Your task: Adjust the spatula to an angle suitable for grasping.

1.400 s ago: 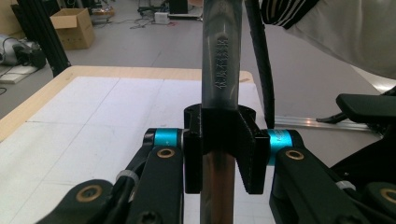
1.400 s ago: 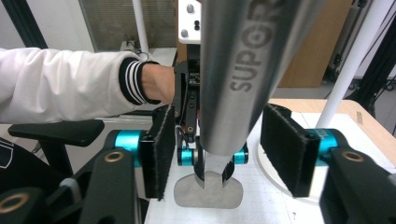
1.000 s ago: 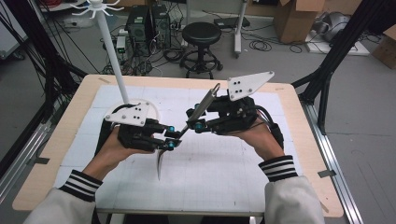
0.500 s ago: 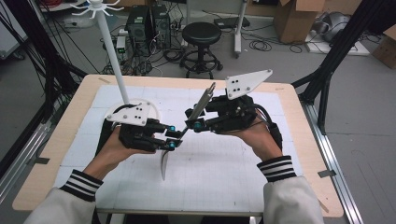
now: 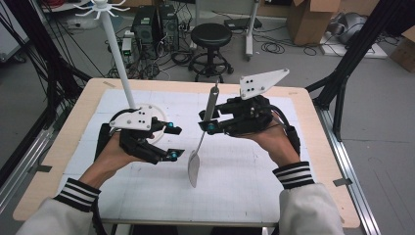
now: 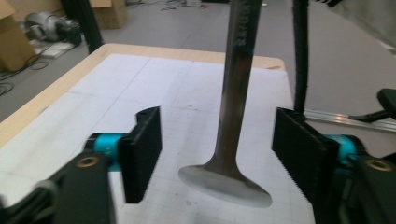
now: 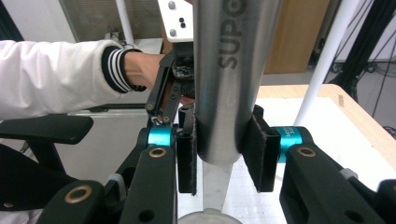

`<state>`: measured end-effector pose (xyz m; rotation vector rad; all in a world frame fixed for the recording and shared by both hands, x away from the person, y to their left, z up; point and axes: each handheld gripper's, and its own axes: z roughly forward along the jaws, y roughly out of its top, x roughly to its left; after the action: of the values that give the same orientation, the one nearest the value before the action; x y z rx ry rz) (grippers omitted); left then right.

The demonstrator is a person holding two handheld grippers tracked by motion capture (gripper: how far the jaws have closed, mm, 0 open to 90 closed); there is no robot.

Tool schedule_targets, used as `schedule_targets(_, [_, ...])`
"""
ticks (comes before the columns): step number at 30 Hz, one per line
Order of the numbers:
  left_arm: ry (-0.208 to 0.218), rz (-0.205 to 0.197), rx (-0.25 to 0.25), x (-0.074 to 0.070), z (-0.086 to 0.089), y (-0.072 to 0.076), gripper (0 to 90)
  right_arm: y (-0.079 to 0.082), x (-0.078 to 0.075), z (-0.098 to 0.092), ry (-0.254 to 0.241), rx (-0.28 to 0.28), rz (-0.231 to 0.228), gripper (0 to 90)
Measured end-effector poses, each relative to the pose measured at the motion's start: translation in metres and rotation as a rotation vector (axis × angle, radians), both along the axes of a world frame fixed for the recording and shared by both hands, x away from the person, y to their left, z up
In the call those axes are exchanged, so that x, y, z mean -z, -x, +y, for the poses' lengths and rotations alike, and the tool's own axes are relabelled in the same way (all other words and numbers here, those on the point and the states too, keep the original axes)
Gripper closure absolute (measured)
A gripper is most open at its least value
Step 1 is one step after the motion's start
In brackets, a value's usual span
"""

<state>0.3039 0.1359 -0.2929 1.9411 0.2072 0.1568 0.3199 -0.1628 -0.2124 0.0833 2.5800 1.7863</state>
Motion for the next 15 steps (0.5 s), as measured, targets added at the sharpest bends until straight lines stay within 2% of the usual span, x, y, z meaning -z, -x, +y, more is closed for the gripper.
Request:
schedule_targets(3, [-0.002, -0.007, -0.056, 0.0, 0.003, 0.0, 14.9, -0.001, -0.002, -0.003, -0.002, 0.021, 0.004, 68.9])
schedule_targets(5, [0.0, -0.01, -0.069, 0.0, 0.006, 0.0, 10.9, -0.002, -0.004, -0.005, 0.007, 0.044, 0.016, 68.8])
schedule_targets(7, [-0.003, -0.006, -0.087, -0.001, 0.009, 0.0, 5.7, -0.004, -0.006, -0.007, 0.005, 0.056, 0.007, 68.8])
schedule_targets(10, [0.008, -0.005, -0.11, -0.002, 0.014, 0.0, 4.6, -0.006, -0.009, -0.011, 0.012, 0.089, 0.013, 68.9])
schedule_targets(11, [0.001, -0.009, -0.122, -0.003, 0.016, 0.0, 1.7, -0.005, -0.01, -0.012, 0.016, 0.1, 0.021, 68.9])
schedule_targets(12, [0.0, -0.008, -0.129, -0.003, 0.017, 0.0, 1.7, -0.007, -0.011, -0.012, 0.007, 0.1, -0.002, 68.9])
schedule_targets(15, [-0.005, -0.004, -0.153, -0.002, 0.022, 0.0, 1.7, -0.009, -0.013, -0.013, 0.018, 0.131, 0.003, 68.8])
